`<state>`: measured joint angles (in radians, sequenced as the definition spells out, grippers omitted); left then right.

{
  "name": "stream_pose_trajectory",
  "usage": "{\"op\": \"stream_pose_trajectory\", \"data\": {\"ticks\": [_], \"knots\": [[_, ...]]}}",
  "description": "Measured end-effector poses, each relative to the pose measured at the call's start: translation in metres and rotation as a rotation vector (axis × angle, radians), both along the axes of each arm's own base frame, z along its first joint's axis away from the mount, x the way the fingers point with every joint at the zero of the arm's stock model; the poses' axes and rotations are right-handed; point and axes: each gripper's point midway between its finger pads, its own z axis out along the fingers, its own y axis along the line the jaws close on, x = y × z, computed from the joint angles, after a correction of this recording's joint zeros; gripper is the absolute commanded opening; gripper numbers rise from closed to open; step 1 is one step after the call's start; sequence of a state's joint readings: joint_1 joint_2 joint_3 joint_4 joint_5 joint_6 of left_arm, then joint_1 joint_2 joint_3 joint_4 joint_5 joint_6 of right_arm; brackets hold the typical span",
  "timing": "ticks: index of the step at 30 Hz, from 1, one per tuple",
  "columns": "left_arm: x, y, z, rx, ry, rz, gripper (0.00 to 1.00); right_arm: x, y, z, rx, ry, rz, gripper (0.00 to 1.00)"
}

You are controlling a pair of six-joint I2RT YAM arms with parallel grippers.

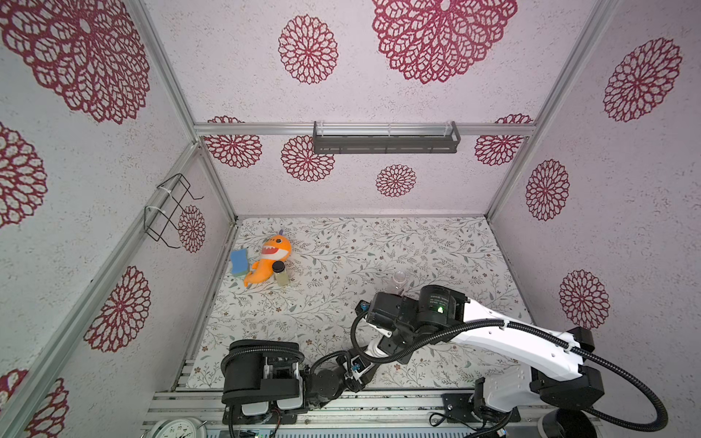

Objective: Screw on the bottle caps
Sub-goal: Screw the bottle cap onto the plastic bottle.

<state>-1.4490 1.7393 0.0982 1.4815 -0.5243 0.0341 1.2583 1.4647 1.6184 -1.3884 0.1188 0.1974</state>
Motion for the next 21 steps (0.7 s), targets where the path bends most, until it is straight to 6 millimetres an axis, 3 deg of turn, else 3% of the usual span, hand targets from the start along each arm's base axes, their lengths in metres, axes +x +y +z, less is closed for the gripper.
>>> {"op": "stream_pose_trajectory", "data": {"ticks": [10,21], "knots": [[-0.007,-0.004,-0.001,0.0,0.007,-0.046,0.54,-0.006,0.007,-0.01,0.007,-0.034,0.144,0.53],[-0.007,-0.004,0.001,-0.007,0.007,-0.046,0.54,-0.006,0.01,-0.011,0.007,-0.046,0.183,0.47]]}}
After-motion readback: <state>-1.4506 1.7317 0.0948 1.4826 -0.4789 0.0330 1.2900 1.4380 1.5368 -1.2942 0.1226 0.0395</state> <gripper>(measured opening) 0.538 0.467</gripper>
